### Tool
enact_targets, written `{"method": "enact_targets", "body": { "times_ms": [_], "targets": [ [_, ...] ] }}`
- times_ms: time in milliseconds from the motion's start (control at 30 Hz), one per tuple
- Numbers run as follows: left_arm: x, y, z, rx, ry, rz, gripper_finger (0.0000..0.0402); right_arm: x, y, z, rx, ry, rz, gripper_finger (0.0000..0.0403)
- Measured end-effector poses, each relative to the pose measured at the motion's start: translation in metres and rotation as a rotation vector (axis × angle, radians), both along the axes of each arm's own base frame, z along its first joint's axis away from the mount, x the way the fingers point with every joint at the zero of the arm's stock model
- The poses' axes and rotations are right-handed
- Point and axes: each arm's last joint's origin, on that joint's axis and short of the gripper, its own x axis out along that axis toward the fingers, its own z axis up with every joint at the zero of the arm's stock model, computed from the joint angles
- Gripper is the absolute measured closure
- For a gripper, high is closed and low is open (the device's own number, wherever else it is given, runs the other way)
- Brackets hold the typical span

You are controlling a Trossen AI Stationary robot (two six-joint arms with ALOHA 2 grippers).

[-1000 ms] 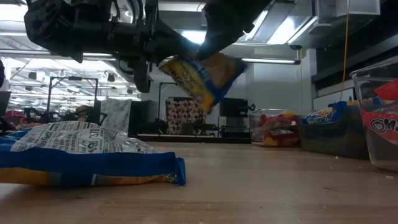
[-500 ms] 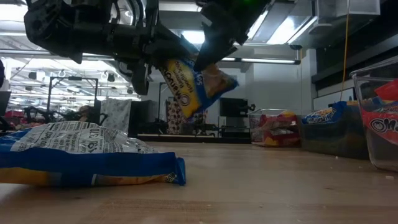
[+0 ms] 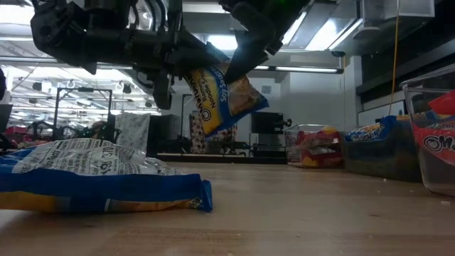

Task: Sort Maruchan noodles
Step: Put the blue noodle packs into the black bin

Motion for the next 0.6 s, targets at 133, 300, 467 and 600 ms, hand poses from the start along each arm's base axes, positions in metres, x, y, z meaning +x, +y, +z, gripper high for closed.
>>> {"method": "enact_targets", "body": {
  "times_ms": [133, 300, 467, 600],
  "targets": [
    [0.0, 0.004, 0.0, 0.011, 0.002, 0.001, 0.0401, 0.0, 0.0, 0.0, 0.004, 0.001, 0.001, 0.0401],
    [0.0, 0.016, 0.0, 0.081, 0.008, -0.086, 0.0393, -0.002, 0.001, -0.002, 0.073, 0.016, -0.023, 0.0402],
    [-0.001, 0.033, 0.002, 0.094, -0.015, -0.152, 0.0369, -0.008, 0.002, -0.008, 0.167, 0.077, -0.067, 0.0402],
    [-0.002, 0.044, 0.006, 0.108, -0.046, -0.192, 0.0357, -0.012, 0.003, -0.012, 0.263, 0.123, -0.107, 0.0402]
  ]
}}
